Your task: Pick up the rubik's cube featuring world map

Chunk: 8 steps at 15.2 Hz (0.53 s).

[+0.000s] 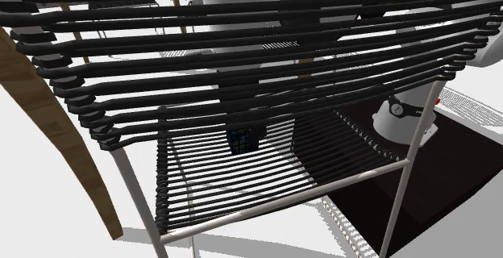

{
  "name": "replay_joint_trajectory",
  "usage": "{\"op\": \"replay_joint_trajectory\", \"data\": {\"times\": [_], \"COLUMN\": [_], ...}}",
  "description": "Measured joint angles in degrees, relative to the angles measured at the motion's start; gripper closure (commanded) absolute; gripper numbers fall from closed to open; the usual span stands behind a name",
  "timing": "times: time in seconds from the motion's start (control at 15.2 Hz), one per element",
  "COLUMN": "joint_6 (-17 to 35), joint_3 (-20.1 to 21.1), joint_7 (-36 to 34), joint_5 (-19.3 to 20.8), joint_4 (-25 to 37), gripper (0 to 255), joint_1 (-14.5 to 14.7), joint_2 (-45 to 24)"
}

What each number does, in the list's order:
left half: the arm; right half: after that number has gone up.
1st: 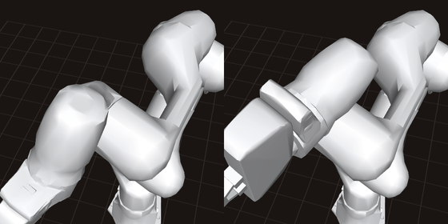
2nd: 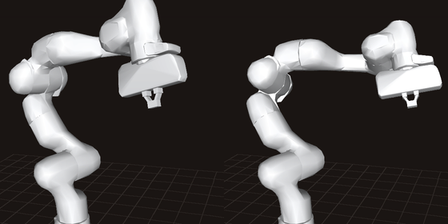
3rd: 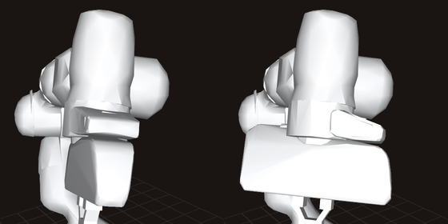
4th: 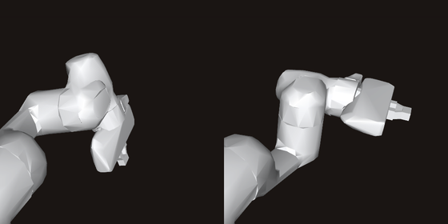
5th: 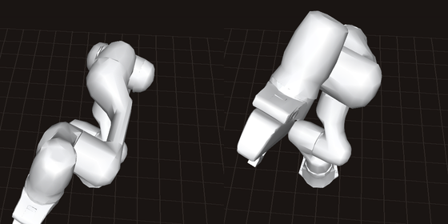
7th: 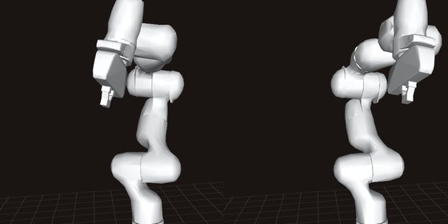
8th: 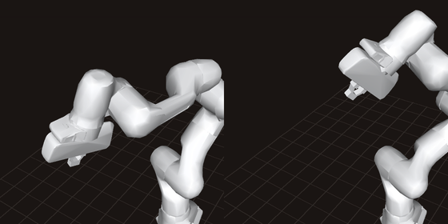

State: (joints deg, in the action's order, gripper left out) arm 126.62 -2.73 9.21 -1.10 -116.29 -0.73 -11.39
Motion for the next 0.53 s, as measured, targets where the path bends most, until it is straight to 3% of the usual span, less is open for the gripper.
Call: {"op": "replay_joint_trajectory", "data": {"times": [0.07,0.53], "joint_6": [0.18,0.44], "joint_3": [-0.02,0.00], "joint_7": [0.06,0.13], "joint_5": [-0.01,-0.04], "joint_4": [-0.08,-0.17], "gripper": [255,255], "joint_1": [-0.03,-0.04], "joint_2": [-0.10,-0.14]}}
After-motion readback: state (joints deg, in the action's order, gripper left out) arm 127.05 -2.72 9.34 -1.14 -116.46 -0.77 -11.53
